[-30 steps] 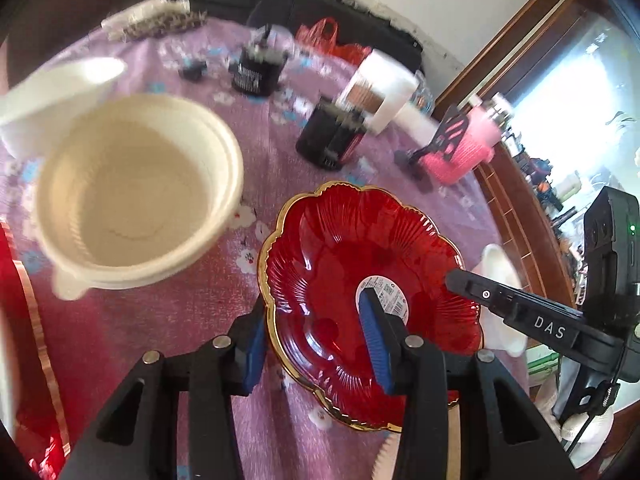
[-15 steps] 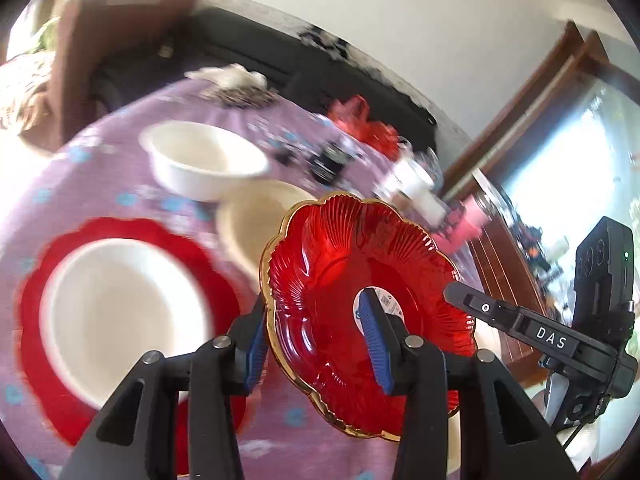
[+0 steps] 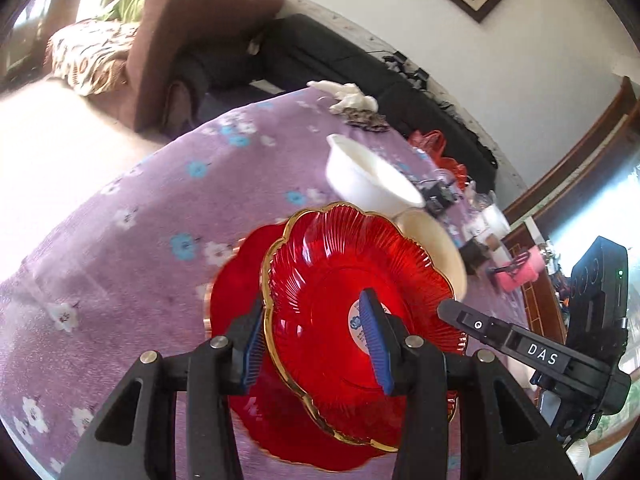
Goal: Organize plates and bowls
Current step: 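Lift the red plate, stack it on the other red plate, open right tool, then move the right tool toward the beige tab-handled bowl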
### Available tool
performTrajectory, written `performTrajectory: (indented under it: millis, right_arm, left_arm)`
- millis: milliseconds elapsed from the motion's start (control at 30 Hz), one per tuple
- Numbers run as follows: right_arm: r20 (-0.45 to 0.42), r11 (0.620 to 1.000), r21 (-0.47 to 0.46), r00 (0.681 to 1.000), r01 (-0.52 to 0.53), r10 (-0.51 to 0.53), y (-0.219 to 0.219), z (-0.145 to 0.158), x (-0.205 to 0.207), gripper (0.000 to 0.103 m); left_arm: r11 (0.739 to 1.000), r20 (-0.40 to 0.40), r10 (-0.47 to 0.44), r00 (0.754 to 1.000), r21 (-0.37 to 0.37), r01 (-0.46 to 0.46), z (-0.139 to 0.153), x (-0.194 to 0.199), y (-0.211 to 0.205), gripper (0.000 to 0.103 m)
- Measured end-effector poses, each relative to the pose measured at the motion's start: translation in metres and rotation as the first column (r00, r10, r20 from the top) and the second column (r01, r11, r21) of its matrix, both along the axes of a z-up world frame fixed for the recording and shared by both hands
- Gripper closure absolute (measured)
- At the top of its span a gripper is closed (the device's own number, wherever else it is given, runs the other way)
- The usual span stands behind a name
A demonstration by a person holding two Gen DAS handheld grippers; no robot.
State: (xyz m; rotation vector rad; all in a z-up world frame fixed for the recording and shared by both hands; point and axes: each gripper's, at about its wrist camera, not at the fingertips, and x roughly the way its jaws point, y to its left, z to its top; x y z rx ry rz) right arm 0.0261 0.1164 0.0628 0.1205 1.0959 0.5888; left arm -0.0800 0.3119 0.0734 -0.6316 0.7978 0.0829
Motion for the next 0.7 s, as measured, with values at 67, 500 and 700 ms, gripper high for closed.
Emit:
performTrajectory:
  millis: [67,500,700]
  right_arm:
    - [-0.017,1.000,-0.013,1.000,0.000,-0.001,0.005,-0.011,0.002,0.088]
    - [0.075,1.000,0.020,0.997,0.024,-0.025,-0.013,-0.002,-0.009,0.070]
    - [0.206,0.997,0.028,0.976,0.072,-0.076,-0.064,0.031,-0.038,0.065]
  left_arm:
    - [1.000,-0.012,0.002,1.000,-0.004,-0.002,-0.006,-0.001,0.005,0.061]
    - [0.985,0.035,-0.004,0.999,0.172,-0.002,0.006,-0.009,-0.012,0.030]
    - [0.944,0.097,0.058,0.994,0.317,-0.086,0.029,-0.030,-0.019,0.027]
